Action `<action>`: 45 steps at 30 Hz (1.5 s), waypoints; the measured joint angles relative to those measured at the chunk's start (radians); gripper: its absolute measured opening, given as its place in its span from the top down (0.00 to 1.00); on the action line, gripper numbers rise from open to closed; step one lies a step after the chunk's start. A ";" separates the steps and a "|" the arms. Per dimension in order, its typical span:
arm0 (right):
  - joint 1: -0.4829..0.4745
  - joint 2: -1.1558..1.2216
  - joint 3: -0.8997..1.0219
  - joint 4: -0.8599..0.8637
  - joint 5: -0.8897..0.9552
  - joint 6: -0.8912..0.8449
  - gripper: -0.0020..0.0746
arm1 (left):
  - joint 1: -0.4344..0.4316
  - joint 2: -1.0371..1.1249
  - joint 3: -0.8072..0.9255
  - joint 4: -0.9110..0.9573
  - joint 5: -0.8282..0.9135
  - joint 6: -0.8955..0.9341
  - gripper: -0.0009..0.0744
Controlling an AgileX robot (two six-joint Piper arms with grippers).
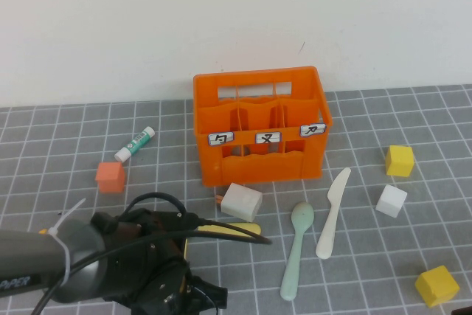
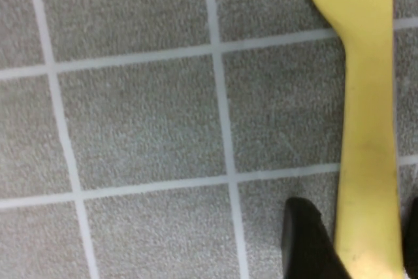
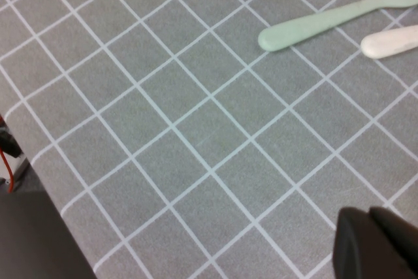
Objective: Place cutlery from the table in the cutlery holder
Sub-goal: Pick up the knife
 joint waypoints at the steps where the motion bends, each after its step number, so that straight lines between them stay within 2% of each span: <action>1: 0.000 0.000 0.000 0.000 0.000 0.000 0.98 | 0.000 0.000 0.000 0.009 0.000 0.000 0.60; 45: 0.000 0.000 0.000 0.000 0.006 0.002 0.98 | 0.000 0.020 -0.006 0.003 -0.017 0.002 0.60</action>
